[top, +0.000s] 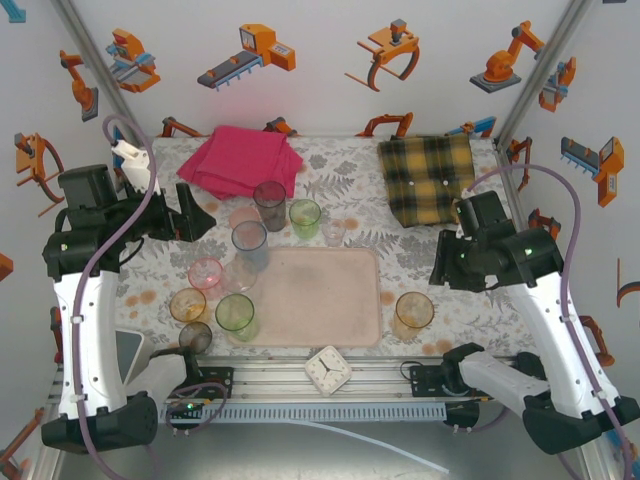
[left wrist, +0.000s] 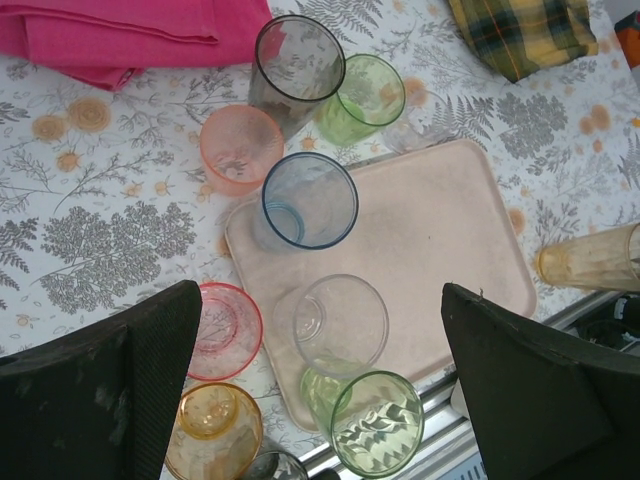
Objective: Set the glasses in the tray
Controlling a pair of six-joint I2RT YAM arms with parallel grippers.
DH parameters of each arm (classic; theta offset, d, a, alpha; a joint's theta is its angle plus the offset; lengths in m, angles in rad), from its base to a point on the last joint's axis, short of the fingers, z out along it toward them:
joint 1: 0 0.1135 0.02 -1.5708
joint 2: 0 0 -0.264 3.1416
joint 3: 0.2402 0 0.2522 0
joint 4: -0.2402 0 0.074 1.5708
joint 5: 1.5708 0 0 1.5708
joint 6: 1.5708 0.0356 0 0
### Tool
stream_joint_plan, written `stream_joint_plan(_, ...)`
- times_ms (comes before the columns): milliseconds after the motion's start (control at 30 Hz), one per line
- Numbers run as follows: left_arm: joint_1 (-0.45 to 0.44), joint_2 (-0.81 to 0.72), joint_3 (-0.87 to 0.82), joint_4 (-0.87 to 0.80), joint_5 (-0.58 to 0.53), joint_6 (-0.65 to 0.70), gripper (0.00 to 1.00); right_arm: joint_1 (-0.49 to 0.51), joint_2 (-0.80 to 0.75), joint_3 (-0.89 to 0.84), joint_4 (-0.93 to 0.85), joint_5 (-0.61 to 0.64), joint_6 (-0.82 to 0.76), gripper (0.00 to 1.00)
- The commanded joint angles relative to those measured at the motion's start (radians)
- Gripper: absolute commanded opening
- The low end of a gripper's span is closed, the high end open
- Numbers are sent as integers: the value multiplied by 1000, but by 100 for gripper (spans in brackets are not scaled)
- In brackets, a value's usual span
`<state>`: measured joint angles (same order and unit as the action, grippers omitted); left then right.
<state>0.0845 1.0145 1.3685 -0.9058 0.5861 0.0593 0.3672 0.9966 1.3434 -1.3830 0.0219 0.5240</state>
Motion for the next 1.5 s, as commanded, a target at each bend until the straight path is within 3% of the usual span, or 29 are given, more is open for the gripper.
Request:
stream_joint_plan(0, -8, 2, 12, -20, 42, 19, 97, -8, -4, 10, -36, -7, -10, 45)
stream_joint_plan(200, -15, 10, 23, -9, 31, 3, 97, -24, -42, 33, -31, 26, -11, 45)
stream_joint_plan(433, -16, 29, 46, 27, -167, -39, 97, -30, -66, 63, -37, 67, -6, 44)
stream_joint_plan(733, -16, 62, 58, 33, -71, -82, 97, -53, -109, -35, -22, 27, 20, 45)
stream_joint_plan(1167, -21, 39, 36, 25, -58, -47, 97, -109, -157, -81, 26, -96, 66, 44)
stream_joint_plan(1467, -24, 32, -14, 56, -47, -56, 97, -110, -190, -147, 38, -85, 55, 42)
